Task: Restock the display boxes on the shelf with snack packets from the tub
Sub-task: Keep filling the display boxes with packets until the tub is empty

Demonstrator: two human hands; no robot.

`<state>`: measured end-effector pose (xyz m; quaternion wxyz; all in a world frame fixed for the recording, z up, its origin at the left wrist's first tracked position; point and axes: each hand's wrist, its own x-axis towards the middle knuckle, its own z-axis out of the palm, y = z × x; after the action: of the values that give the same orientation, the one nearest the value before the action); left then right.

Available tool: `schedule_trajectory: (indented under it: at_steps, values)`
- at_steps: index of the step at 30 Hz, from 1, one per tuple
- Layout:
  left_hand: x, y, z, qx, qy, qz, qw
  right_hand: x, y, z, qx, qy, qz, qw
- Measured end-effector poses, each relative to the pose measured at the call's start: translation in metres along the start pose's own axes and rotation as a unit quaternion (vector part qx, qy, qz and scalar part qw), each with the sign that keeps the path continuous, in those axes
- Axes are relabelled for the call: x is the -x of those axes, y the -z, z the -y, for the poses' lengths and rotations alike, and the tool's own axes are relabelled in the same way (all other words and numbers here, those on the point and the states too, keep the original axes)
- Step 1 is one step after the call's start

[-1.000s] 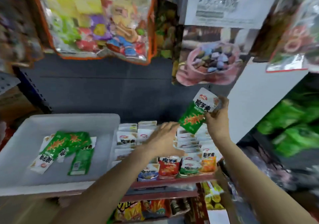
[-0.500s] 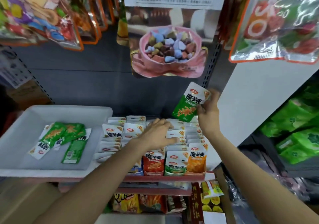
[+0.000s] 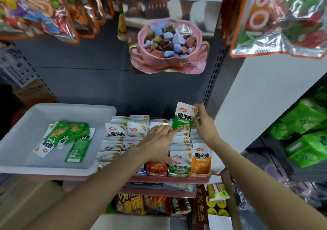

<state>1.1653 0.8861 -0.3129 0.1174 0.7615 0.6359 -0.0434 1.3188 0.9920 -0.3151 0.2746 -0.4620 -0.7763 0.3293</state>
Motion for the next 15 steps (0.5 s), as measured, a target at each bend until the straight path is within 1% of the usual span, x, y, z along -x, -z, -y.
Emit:
schedule_trajectory:
  at_steps: [5,7,10,11,13,15]
  values:
    - [0.004,-0.004,0.001,0.012,-0.001,-0.029,1.0,-0.006,0.003,0.005,0.039,0.008,0.001,0.999]
    - [0.006,-0.004,0.003,0.018,0.004,-0.032,0.999,-0.009,0.0,0.006,0.091,0.018,0.032,0.995]
    - [0.006,-0.003,0.004,0.018,0.013,-0.025,0.999,-0.013,-0.007,0.003,0.196,0.017,0.1,0.975]
    - [0.006,-0.003,0.004,0.018,0.016,-0.022,0.999,-0.014,-0.008,0.002,0.207,0.009,0.102,0.973]
    - [0.007,-0.003,0.004,0.023,0.018,-0.019,0.999,-0.016,-0.008,0.004,0.201,0.008,0.078,0.976]
    - [0.008,-0.004,0.005,0.028,0.015,-0.018,0.999,-0.017,-0.008,0.006,0.16,0.025,0.04,0.986]
